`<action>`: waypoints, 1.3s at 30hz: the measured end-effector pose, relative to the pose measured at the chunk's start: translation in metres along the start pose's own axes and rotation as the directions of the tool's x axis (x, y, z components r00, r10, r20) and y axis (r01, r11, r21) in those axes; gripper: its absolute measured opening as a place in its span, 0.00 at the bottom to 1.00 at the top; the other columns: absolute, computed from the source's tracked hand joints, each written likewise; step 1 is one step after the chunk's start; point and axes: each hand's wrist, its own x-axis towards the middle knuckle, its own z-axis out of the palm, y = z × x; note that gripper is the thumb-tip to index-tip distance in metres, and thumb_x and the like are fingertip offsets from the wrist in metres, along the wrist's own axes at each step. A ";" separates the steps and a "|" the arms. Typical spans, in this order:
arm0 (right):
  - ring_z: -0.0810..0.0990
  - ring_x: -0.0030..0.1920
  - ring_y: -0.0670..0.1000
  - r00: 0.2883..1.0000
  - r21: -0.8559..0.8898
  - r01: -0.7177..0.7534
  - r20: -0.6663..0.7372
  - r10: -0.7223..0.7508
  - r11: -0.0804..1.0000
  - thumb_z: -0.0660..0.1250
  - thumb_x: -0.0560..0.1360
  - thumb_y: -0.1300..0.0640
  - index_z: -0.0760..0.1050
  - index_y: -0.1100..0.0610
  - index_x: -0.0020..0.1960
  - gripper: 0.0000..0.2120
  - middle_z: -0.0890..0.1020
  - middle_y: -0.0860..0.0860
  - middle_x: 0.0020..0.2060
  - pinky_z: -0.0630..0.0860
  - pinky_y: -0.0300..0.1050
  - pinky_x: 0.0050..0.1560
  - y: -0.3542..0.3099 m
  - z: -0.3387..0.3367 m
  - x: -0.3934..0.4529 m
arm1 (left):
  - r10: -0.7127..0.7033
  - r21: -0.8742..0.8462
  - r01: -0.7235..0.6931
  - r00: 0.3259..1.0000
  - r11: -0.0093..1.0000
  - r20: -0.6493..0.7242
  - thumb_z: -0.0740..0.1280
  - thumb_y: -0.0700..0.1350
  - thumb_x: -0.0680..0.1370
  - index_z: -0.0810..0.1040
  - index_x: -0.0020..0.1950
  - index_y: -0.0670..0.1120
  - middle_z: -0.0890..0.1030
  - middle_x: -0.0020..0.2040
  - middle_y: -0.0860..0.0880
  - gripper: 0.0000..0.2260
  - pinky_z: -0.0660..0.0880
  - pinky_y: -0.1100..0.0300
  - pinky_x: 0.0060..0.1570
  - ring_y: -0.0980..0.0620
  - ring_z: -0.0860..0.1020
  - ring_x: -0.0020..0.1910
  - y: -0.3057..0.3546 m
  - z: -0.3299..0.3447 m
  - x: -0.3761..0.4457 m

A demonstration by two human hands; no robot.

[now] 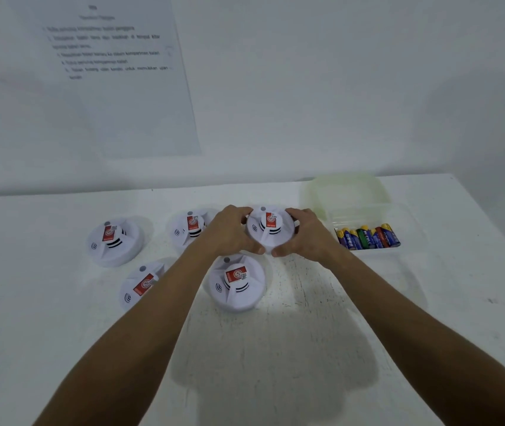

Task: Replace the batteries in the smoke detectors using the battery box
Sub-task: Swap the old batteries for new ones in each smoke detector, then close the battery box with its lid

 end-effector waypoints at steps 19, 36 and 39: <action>0.73 0.60 0.49 0.971 -0.032 0.122 -0.203 -0.126 0.992 0.77 0.71 0.54 0.63 0.57 0.77 0.39 0.71 0.51 0.70 0.71 0.41 0.59 0.015 -0.106 -0.013 | 0.007 -0.020 -0.010 0.988 1.000 -0.157 0.68 0.48 0.76 0.67 0.74 0.48 0.69 0.70 0.46 0.27 0.72 0.53 0.63 0.47 0.71 0.67 0.113 0.011 0.019; 0.66 0.75 0.54 0.996 -0.056 -0.075 0.053 0.078 0.996 0.70 0.76 0.46 0.60 0.55 0.78 0.35 0.64 0.55 0.77 0.67 0.48 0.70 0.111 -0.204 0.050 | -0.253 0.010 0.257 0.955 0.966 -0.154 0.67 0.51 0.78 0.64 0.76 0.46 0.64 0.76 0.46 0.29 0.59 0.56 0.72 0.47 0.63 0.74 0.141 0.083 0.110; 0.63 0.76 0.54 0.995 -0.010 -0.071 0.066 0.072 0.997 0.70 0.76 0.46 0.61 0.55 0.78 0.35 0.63 0.54 0.77 0.65 0.52 0.73 0.115 -0.198 0.056 | -0.303 0.014 0.308 0.942 0.951 -0.144 0.68 0.52 0.77 0.62 0.76 0.47 0.63 0.76 0.46 0.31 0.59 0.53 0.73 0.47 0.62 0.74 0.137 0.088 0.115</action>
